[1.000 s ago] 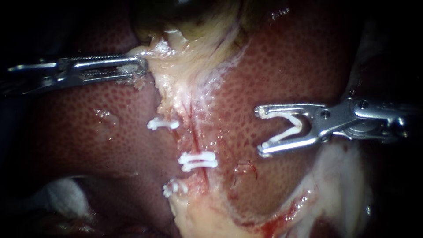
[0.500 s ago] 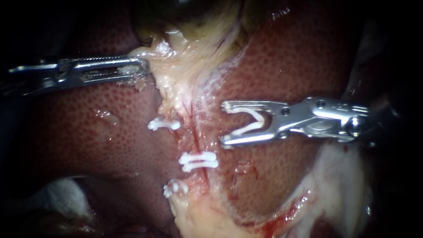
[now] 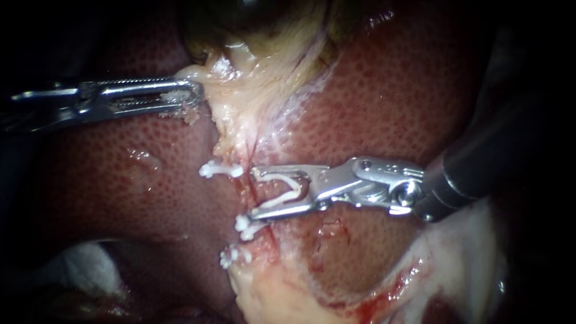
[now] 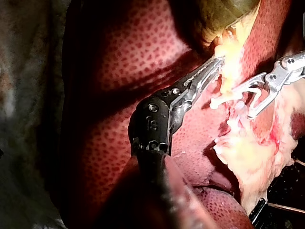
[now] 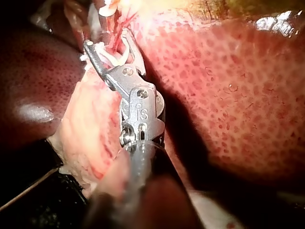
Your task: Clipping third clip right tube
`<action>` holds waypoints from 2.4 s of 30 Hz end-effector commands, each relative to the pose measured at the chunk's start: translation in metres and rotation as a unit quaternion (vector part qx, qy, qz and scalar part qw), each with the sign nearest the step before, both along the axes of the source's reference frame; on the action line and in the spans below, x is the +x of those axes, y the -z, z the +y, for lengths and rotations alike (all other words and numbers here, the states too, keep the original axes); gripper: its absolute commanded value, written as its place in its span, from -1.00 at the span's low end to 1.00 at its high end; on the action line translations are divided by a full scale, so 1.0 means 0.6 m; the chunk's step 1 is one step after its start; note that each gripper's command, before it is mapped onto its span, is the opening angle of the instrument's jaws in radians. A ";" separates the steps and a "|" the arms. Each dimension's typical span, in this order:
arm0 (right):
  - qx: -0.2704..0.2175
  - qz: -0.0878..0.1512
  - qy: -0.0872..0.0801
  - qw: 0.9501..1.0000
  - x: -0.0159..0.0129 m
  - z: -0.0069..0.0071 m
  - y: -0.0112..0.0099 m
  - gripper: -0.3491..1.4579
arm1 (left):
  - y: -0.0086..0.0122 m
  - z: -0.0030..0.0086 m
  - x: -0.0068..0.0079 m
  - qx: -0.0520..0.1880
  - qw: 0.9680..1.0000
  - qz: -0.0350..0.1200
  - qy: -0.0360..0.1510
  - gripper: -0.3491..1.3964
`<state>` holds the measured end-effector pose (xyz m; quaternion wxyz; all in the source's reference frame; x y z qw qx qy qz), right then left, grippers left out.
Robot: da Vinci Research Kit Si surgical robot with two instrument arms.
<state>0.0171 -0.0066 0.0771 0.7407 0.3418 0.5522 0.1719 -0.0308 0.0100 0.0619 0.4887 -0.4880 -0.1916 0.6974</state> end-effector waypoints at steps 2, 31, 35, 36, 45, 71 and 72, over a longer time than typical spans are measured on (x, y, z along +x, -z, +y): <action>0.005 0.000 0.001 1.000 0.0000 0.0000 0.0001 -0.07 | -0.0001 0.0000 0.0000 0.000 1.000 0.000 0.000 -1.00; 0.003 -0.016 -0.015 1.000 -0.0022 0.0042 -0.0033 -0.07 | 0.0004 -0.0003 -0.0006 0.000 1.000 0.001 0.002 -1.00; 0.014 -0.015 -0.010 1.000 -0.0001 0.0036 -0.0035 -0.07 | 0.0004 -0.0003 -0.0007 0.000 1.000 0.002 0.002 -1.00; 0.018 -0.012 -0.010 1.000 0.0001 0.0036 -0.0035 -0.07 | 0.0004 -0.0003 -0.0007 0.000 1.000 0.002 0.002 -1.00; 0.089 0.036 -0.005 0.995 -0.0003 0.0019 -0.0019 -0.07 | 0.0003 -0.0002 -0.0006 0.000 1.000 0.001 0.002 -1.00; 0.152 0.085 -0.015 0.985 -0.0009 0.0053 0.0026 -0.14 | -0.0005 0.0002 -0.0003 0.000 1.000 0.001 0.001 -1.00; 0.152 0.086 -0.015 0.985 -0.0009 0.0053 0.0026 -0.14 | -0.0005 0.0002 -0.0003 0.000 1.000 0.001 0.001 -1.00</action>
